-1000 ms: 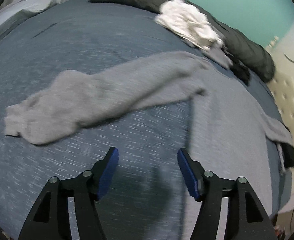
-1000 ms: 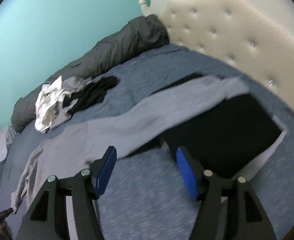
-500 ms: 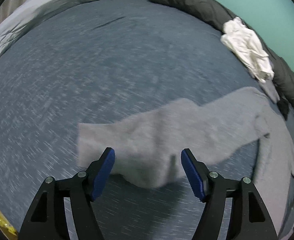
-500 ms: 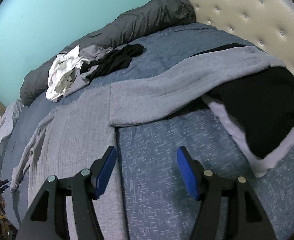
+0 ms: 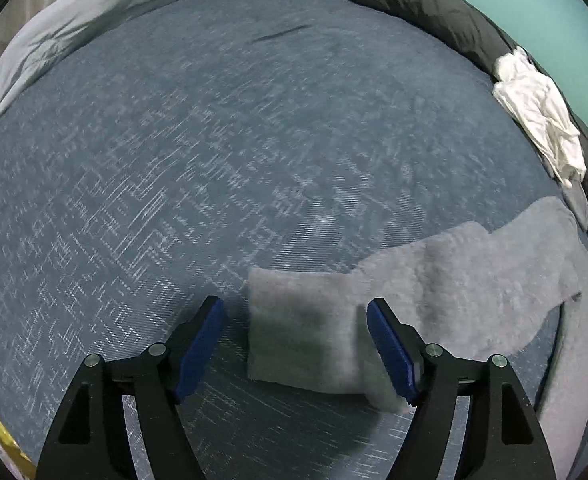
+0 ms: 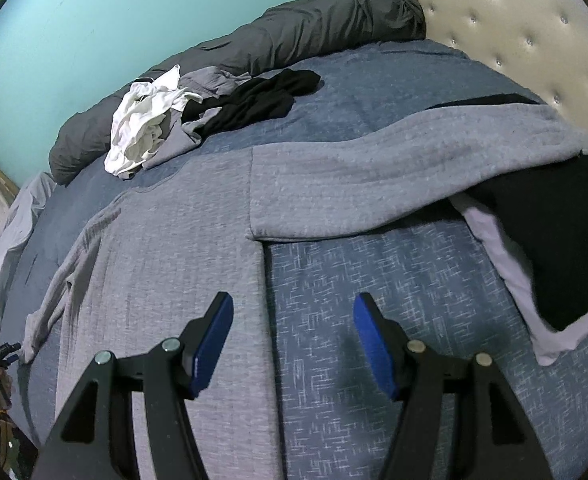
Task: Fold clothes
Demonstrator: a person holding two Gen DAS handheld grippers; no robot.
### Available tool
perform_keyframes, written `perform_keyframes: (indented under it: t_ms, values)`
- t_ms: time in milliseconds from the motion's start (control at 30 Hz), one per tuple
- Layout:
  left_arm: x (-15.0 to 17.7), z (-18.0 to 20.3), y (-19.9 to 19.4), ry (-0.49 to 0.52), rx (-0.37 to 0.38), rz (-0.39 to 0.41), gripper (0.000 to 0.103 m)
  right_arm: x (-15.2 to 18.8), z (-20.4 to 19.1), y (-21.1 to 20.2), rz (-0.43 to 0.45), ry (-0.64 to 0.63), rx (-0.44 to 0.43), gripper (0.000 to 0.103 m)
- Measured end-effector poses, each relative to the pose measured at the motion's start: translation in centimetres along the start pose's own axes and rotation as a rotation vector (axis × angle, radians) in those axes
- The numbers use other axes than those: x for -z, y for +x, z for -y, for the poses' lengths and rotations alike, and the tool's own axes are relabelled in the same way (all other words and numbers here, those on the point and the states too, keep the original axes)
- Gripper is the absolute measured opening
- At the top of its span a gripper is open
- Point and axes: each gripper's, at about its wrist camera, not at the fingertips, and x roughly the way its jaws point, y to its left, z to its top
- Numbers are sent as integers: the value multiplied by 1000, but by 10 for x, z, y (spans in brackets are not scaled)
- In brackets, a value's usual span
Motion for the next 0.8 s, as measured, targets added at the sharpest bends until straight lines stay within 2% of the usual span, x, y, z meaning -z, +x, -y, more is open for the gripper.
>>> perform_keyframes:
  t_ms: [133,200,300,333,367,400,567,800]
  values:
    - [2,-2,2,6,18,10,76,0,-6,1,-7,-15,7,63]
    - [3,2,4,18,43,6,68,-1,-9,0,-7,-20,8,63]
    - [4,8,5,55,40,-5,48,-3,-12,-1,-9,-25,8,63]
    - [4,9,6,57,53,-10,33,-4,-13,-1,-9,-26,8,63]
    - [4,9,6,58,55,-11,22,-4,-13,-2,-8,-25,7,63]
    - [5,10,4,64,57,-6,19,-5,-13,-3,-6,-21,5,63]
    - [-2,15,-22,104,58,57,14,-7,-15,-7,-4,-16,5,63]
    - [-34,-1,-75,81,37,151,14,-8,-18,-13,2,-12,0,63]
